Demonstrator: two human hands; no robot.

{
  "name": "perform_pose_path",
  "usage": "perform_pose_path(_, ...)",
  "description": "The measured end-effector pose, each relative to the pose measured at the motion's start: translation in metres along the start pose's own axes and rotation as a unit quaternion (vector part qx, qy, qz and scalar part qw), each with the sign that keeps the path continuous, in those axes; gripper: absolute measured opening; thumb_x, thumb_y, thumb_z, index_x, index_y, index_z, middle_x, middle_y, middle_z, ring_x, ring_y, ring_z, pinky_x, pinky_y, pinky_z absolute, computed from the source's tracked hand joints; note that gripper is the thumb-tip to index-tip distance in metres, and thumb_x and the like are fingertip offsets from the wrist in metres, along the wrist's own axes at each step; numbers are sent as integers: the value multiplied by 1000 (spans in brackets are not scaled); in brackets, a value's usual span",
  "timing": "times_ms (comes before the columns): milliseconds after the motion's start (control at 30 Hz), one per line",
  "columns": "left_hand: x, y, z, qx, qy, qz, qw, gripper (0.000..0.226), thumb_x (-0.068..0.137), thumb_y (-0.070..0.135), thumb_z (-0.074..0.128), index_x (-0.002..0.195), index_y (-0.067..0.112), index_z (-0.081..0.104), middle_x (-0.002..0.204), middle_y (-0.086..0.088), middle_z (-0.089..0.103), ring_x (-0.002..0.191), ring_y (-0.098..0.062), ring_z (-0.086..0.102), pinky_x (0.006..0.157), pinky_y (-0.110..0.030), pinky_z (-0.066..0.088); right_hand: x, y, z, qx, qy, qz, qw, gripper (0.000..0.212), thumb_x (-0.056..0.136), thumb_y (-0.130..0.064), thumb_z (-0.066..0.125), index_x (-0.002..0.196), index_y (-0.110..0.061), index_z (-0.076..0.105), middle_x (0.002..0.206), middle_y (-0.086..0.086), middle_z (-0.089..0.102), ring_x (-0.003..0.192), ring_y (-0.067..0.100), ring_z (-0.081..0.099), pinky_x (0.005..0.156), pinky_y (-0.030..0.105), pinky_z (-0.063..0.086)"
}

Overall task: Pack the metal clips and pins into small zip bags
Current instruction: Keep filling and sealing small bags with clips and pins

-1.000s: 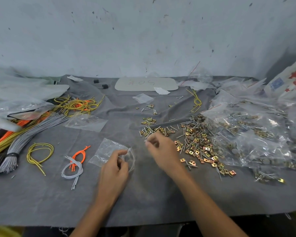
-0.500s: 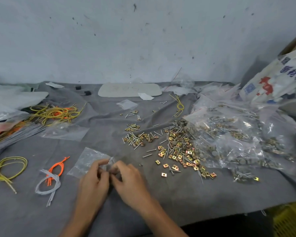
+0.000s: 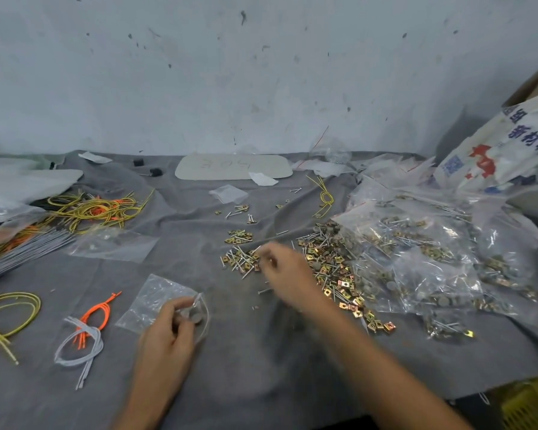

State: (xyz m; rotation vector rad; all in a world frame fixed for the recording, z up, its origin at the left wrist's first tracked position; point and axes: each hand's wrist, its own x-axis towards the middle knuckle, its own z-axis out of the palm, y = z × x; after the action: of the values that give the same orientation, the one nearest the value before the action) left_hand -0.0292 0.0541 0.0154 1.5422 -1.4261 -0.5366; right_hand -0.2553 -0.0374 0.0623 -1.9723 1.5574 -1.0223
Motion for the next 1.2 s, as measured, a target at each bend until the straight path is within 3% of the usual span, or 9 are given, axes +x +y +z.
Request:
perform_pose_path(100, 1, -3, 1, -6, 1, 0, 1000, 39, 94, 4, 58, 102, 42, 62, 68, 6, 62, 59, -12, 56, 60, -30, 44, 57, 36, -42, -115, -6, 96, 989, 27, 101, -18, 52, 127, -20, 58, 110, 1, 66, 84, 12, 62, 69, 28, 49)
perform_pose_path(200, 3, -6, 1, -12, 7, 5, 1000, 39, 94, 9, 60, 101, 47, 62, 68, 4, 62, 63, -13, 59, 64, -31, 47, 97, 74, -64, -214, -18, 145, 966, 35, 102, -17, 48, 137, -13, 50, 127, 12, 61, 111, 28, 59, 91, 40, 50)
perform_pose_path(367, 5, -10, 2, -24, 3, 5, 1000, 43, 95, 10, 60, 102, 52, 60, 69, 1, 63, 66, -12, 61, 66, -23, 46, 129, 108, -79, -299, -112, 206, 925, 49, 105, -31, 41, 151, -14, 38, 149, 21, 46, 134, 38, 45, 111, 45, 40)
perform_pose_path(467, 5, -5, 2, -24, 9, 10, 1000, 31, 91, 24, 56, 104, 51, 60, 68, 11, 63, 62, -9, 59, 60, -18, 43, 129, 107, -71, -379, -162, 199, 889, 58, 104, -52, 26, 152, -21, 36, 154, 19, 41, 141, 39, 38, 115, 52, 33)
perform_pose_path(600, 3, -1, 0, -23, 4, -5, 1000, 34, 79, 29, 49, 104, 49, 60, 67, 7, 58, 58, -14, 54, 58, -24, 42, 112, 86, -50, -413, -161, 146, 885, 56, 104, -50, 31, 145, -14, 44, 150, 19, 44, 137, 40, 40, 113, 50, 33)
perform_pose_path(700, 1, 1, -1, -20, 0, -17, 1000, 30, 79, 29, 48, 102, 39, 64, 67, 14, 60, 60, -15, 54, 61, -39, 45, 89, 69, -37, -388, -159, 113, 901, 47, 105, -35, 36, 144, -10, 42, 148, 22, 43, 135, 41, 40, 113, 49, 33)
perform_pose_path(800, -1, 3, -1, -22, -1, -21, 1000, 29, 80, 29, 47, 103, 35, 63, 66, 21, 60, 60, -10, 53, 60, -38, 42, 57, 55, -22, -318, -136, 55, 937, 35, 103, -23, 45, 136, -13, 51, 141, 17, 48, 130, 37, 44, 108, 47, 38)
perform_pose_path(933, -1, 4, -2, -16, -2, -17, 1000, 26, 83, 33, 45, 103, 37, 61, 66, 19, 58, 60, -5, 53, 59, -38, 41, 27, 38, -10, -259, -134, -12, 957, 31, 100, -22, 52, 130, -20, 59, 125, 10, 58, 117, 32, 54, 97, 39, 43)
perform_pose_path(1200, 0, 4, 0, -2, 1, -15, 1000, 24, 83, 32, 46, 102, 37, 60, 69, 13, 60, 63, -9, 55, 61, -37, 44, 12, 36, -30, -152, -70, 21, 986, 14, 98, -27, 58, 110, -33, 64, 101, -6, 70, 91, 15, 64, 84, 35, 53)
